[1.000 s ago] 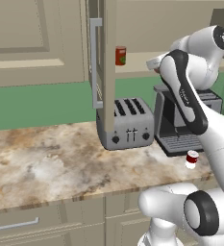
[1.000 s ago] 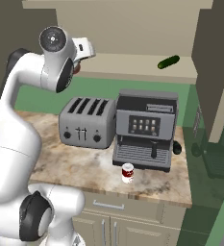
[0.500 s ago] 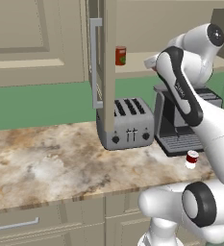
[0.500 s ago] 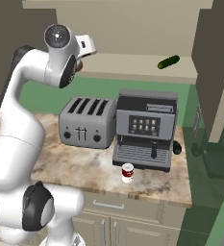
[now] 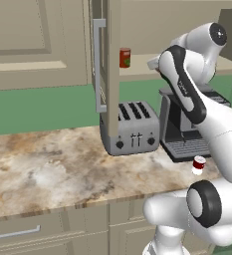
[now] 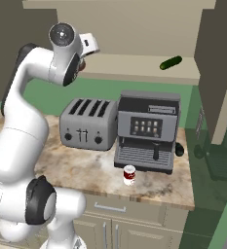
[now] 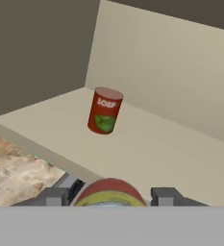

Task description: Pick the cans from the counter and place them in their designated side in the cabinet.

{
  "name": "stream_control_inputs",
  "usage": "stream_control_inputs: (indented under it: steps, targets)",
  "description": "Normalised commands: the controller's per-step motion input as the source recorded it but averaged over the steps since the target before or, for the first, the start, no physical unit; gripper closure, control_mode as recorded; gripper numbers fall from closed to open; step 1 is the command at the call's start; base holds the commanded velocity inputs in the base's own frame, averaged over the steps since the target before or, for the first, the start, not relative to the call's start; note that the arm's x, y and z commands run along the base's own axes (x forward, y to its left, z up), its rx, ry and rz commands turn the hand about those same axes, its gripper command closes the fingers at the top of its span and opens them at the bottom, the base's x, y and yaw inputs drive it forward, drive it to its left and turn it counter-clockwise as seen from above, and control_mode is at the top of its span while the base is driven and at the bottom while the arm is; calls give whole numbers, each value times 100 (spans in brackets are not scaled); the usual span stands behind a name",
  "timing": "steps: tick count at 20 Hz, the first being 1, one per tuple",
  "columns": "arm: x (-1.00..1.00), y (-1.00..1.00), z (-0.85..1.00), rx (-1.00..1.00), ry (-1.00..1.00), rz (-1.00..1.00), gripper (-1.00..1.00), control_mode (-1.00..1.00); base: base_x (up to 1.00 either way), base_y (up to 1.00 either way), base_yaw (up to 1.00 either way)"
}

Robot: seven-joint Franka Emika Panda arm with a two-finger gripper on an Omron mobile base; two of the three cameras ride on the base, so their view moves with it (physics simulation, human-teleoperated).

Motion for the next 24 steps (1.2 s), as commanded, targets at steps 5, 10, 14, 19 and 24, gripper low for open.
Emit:
stream_control_inputs:
  steps: [5,10,14,19,24]
  targets:
    - [17,0,0,-1,1,2,100,-100,0,0,0]
    - [15,0,0,-1,3,1,100,-100,0,0,0]
    - [14,0,-2,-2,4,0,100,-100,0,0,0]
    - [15,0,-2,-1,4,0,100,-100,0,0,0]
    - [16,0,-5,0,1,2,100,-100,0,0,0]
